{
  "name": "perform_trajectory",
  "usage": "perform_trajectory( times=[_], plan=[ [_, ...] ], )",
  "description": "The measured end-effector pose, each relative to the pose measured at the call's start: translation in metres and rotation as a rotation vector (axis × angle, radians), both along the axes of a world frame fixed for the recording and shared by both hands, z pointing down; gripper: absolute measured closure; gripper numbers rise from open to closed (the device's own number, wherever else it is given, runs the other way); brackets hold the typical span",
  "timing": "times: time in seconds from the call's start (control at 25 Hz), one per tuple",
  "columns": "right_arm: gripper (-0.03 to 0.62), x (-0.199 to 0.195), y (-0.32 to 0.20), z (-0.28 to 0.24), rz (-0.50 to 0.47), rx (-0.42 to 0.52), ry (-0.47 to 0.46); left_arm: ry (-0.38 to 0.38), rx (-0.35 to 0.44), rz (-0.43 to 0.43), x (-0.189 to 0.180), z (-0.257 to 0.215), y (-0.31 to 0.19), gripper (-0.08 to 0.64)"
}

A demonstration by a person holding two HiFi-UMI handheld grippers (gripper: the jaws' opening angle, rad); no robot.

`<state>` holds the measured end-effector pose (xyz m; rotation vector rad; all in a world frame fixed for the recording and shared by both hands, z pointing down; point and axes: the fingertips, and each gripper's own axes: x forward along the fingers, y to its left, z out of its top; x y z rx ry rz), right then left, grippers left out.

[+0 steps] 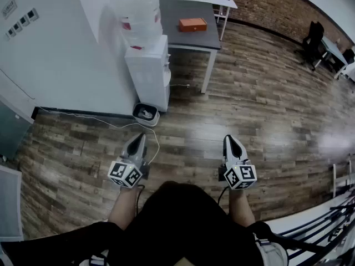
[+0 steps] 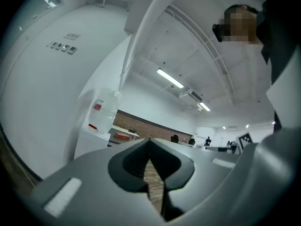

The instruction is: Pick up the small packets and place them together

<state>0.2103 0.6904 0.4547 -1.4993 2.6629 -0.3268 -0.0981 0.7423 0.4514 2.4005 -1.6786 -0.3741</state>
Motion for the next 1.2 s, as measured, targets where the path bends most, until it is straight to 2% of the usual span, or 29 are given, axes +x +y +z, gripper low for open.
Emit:
perform_trajectory(
  times=[0.44, 0.68, 0.84, 1.04, 1.2],
  plan=[
    [0.591, 0.028, -0.003, 0.005, 0.051, -0.015, -0.003, 0.012, -0.009, 0.016, 0.016, 0.004, -0.009, 0.561],
    [0.591, 0.055, -0.008, 0.006, 0.086, -0.008, 0.042, -0.009, -0.035, 0.032, 0.033, 0.009, -0.025, 0.561],
    [0.591, 0.084, -0.002, 0.006, 0.102, 0.007, 0.025, -0.016, -0.037, 0.032, 0.056, 0.011, -0.031, 0.561],
    [0.589, 0.121, 0.003, 0.005, 0.117, -0.006, -0.029, -0.037, 0.003, 0.027, 0.09, -0.002, -0.036, 0.561],
    [0.589, 0.135, 0.005, 0.004, 0.102, 0.007, -0.028, -0.065, -0.004, 0.074, 0.115, -0.004, -0.035, 0.561]
  ],
)
